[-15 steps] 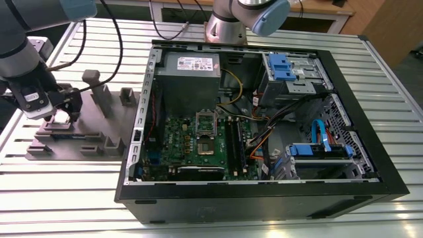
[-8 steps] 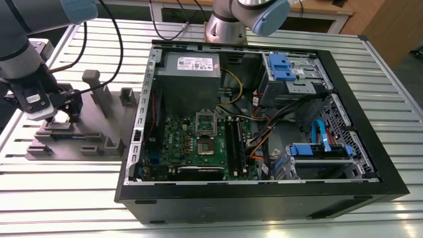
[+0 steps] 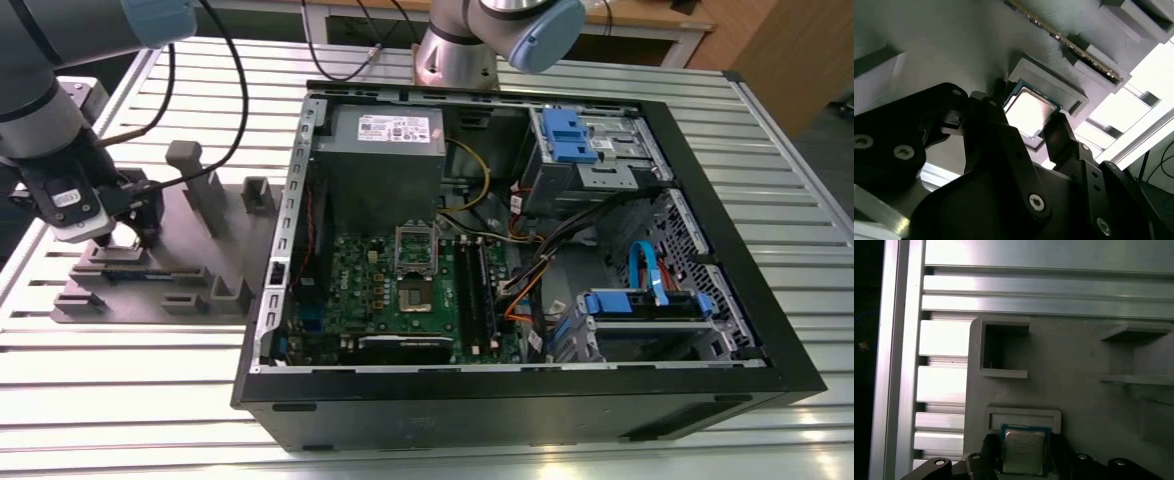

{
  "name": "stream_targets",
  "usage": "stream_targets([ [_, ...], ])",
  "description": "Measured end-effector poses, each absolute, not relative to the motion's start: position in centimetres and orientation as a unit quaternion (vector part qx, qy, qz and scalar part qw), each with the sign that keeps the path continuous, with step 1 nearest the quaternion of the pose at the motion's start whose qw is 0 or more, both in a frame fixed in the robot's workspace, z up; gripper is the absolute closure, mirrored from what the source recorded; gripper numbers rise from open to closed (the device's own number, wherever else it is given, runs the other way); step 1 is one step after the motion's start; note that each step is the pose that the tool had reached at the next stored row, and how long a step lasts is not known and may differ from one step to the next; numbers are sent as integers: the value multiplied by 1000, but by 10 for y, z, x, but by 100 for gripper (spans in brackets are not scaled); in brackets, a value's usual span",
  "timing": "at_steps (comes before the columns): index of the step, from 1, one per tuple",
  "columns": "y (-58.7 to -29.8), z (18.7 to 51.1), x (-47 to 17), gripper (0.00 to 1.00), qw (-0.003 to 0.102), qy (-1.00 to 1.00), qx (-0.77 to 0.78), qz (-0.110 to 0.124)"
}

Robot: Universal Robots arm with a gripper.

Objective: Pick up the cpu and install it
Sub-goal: 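Pick up the cpu and move it towards the insertion slot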

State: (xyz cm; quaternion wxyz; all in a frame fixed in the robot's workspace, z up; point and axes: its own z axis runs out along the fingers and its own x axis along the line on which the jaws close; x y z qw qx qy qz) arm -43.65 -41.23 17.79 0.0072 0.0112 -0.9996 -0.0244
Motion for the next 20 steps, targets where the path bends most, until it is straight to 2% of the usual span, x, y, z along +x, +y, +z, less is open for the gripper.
stream_targets([
  [9, -412, 180, -437, 42, 7, -1000, 11, -24],
  [11, -412, 180, -437, 41, 7, -1000, 11, -24],
  [12, -412, 180, -437, 35, 7, -1000, 11, -24],
  [20, -411, 180, -438, 35, 7, -1000, 11, -24],
])
